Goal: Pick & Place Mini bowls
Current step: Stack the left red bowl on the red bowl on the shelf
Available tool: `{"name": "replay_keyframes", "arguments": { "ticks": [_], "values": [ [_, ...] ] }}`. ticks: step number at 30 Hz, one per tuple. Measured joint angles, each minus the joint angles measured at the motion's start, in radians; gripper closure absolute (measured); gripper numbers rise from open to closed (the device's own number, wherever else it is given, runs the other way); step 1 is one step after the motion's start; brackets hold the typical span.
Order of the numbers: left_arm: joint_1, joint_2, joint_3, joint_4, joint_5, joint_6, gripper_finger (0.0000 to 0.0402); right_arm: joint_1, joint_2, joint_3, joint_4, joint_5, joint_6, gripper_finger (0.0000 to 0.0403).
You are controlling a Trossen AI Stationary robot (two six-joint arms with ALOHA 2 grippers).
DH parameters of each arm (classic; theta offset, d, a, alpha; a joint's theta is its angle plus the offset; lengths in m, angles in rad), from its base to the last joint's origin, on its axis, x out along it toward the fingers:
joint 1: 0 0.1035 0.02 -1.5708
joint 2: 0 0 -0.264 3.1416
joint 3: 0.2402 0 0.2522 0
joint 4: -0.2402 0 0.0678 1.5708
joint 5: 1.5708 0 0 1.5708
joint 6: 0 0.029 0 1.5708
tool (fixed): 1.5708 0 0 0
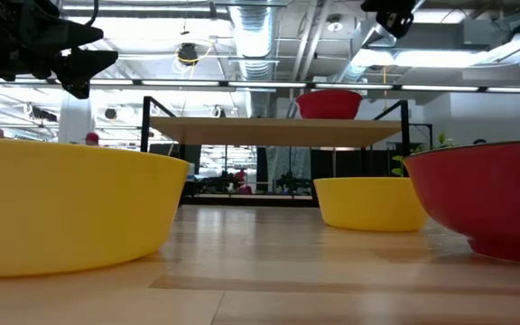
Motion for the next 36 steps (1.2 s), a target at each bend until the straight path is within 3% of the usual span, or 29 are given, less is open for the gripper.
{"name": "replay_keyframes", "arguments": {
  "ticks": [11,29,36],
  "values": [
    [0.000,0.000,0.000,0.002,0.001,0.000,0.0188,0.148,-0.091,-0.135,0.101,0.145,0.053,0.0310],
    [0.000,0.000,0.000,0.018,0.002,-0.011,0.0188,0.282,-0.440,-0.353,0.213,0.329,0.102,0.0310],
    [0.000,0.000,0.000,0.038,0.002,-0.011,0.0188,0.334,-0.554,-0.449,0.287,0.342,0.103,0.0310]
  ]
}}
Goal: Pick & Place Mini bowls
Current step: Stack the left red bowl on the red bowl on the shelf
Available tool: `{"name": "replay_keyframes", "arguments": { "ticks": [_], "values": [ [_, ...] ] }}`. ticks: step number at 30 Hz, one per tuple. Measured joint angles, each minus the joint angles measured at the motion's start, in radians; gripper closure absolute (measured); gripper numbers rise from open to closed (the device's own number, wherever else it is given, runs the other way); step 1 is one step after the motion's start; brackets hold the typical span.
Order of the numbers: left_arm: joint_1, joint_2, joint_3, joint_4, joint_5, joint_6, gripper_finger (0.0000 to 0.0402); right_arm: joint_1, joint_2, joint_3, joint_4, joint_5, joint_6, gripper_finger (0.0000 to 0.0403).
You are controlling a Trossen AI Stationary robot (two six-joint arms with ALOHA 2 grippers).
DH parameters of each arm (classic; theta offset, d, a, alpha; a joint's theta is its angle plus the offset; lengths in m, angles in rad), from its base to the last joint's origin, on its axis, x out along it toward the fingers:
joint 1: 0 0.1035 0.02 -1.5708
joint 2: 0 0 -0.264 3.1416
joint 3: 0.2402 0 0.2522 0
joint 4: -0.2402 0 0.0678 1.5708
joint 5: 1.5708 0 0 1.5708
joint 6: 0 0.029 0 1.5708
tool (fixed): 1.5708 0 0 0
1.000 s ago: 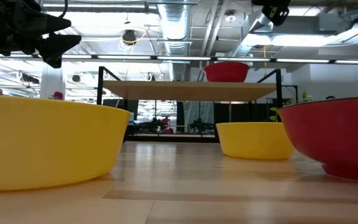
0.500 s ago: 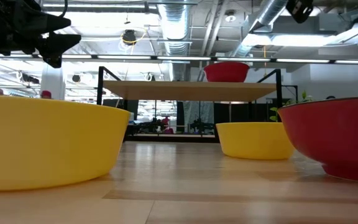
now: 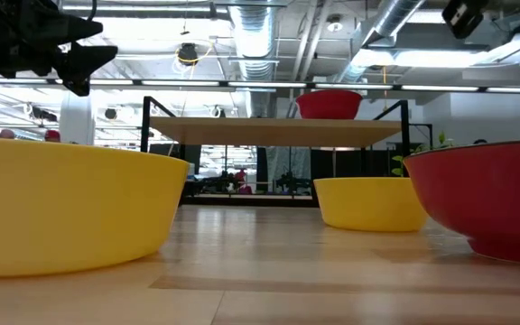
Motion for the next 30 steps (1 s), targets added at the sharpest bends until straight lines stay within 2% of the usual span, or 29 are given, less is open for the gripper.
{"name": "replay_keyframes", "arguments": {
  "ticks": [6,11,19,24,30],
  "values": [
    [0.000,0.000,0.000,0.012,0.000,-0.076,0.0188,0.017,-0.110,-0.081,0.053,0.002,0.018,0.0310],
    [0.000,0.000,0.000,0.017,0.000,-0.078,0.0188,0.017,-0.193,-0.159,0.131,0.002,0.026,0.0310],
    [0.000,0.000,0.003,0.080,-0.001,-0.117,0.0188,0.017,-0.255,-0.223,0.133,0.002,0.026,0.0310],
    [0.000,0.003,0.026,0.070,0.035,-0.108,0.0188,0.017,-0.272,-0.223,0.141,0.000,0.042,0.0310],
    [0.000,0.113,0.104,0.022,0.090,-0.139,0.0188,0.017,-0.290,-0.223,0.141,0.000,0.043,0.0310]
  ]
}}
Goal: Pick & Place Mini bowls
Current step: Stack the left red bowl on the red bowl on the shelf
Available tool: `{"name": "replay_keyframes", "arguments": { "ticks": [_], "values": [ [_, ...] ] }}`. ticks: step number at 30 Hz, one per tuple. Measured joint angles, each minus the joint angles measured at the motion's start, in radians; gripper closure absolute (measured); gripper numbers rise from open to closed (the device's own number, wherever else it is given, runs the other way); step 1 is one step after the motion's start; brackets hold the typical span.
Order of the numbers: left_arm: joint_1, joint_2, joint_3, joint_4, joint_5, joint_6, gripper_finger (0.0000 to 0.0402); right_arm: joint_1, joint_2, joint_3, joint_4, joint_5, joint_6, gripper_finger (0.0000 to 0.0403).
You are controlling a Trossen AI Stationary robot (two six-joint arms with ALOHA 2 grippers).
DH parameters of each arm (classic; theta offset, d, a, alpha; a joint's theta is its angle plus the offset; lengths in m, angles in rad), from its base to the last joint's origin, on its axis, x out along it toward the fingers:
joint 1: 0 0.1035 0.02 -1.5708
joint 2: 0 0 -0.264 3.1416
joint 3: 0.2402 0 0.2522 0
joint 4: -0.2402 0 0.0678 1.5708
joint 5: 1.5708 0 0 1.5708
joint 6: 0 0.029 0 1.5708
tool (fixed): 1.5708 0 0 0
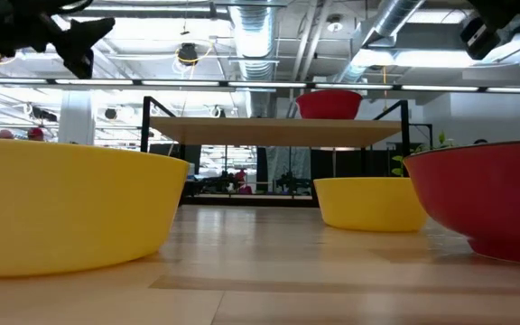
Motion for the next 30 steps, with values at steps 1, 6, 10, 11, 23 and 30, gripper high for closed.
{"name": "replay_keyframes", "arguments": {
  "ticks": [1,6,10,11,23,30],
  "values": [
    [0.000,0.031,0.020,-0.020,0.009,-0.017,0.0188,0.000,-0.002,0.000,0.000,0.000,0.000,0.0310],
    [0.000,0.201,0.130,-0.108,0.067,-0.100,0.0188,0.000,-0.003,0.000,-0.002,0.000,0.000,0.0310],
    [0.000,0.317,0.217,-0.191,0.113,-0.173,0.0188,0.000,-0.003,0.000,-0.004,0.000,0.000,0.0310],
    [0.000,0.342,0.239,-0.216,0.125,-0.196,0.0188,0.000,-0.003,0.000,-0.004,0.000,0.000,0.0310],
    [0.000,0.510,0.420,-0.553,0.286,-0.517,0.0188,0.000,-0.002,0.000,-0.022,0.000,0.000,0.0310],
    [0.000,0.521,0.424,-0.713,0.362,-0.725,0.0188,0.000,-0.002,0.000,-0.022,0.000,0.000,0.0310]
  ]
}}
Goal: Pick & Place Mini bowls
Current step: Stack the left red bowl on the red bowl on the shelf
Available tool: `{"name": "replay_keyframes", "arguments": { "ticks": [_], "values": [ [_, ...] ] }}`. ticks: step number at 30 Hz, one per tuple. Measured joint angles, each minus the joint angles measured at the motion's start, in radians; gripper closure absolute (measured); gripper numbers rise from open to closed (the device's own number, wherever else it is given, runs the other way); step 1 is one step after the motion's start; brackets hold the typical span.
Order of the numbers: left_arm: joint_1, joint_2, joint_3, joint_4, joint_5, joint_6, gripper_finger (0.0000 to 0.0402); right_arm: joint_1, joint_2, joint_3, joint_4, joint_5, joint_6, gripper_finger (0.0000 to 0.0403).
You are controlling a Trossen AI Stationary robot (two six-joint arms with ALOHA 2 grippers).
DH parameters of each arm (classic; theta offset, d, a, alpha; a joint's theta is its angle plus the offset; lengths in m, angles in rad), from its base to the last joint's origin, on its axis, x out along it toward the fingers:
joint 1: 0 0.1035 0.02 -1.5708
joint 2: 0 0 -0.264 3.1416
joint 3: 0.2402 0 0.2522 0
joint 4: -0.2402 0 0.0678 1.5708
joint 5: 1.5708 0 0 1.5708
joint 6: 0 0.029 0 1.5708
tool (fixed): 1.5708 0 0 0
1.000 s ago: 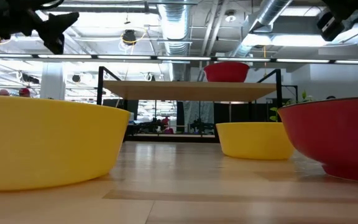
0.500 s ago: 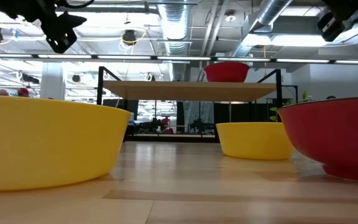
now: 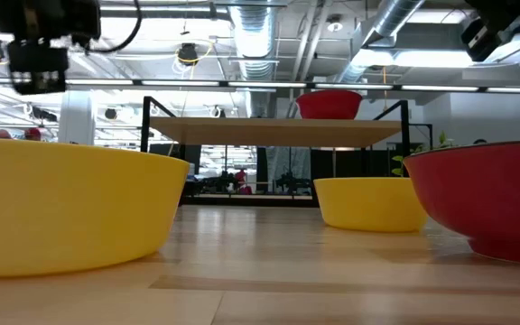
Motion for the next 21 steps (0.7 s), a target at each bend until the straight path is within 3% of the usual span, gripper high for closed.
{"name": "replay_keyframes", "arguments": {
  "ticks": [10,16,21],
  "values": [
    [0.000,-0.001,0.000,-0.149,-0.035,-0.109,0.0188,0.000,0.000,0.000,0.000,0.000,0.000,0.0310],
    [0.000,-0.001,-0.010,-0.153,-0.112,-0.172,0.0188,0.000,0.000,0.000,0.000,0.000,0.000,0.0310],
    [0.000,-0.001,-0.056,-0.153,-0.112,-0.257,0.0188,0.000,0.000,0.000,0.000,0.000,0.000,0.0310]
  ]
}}
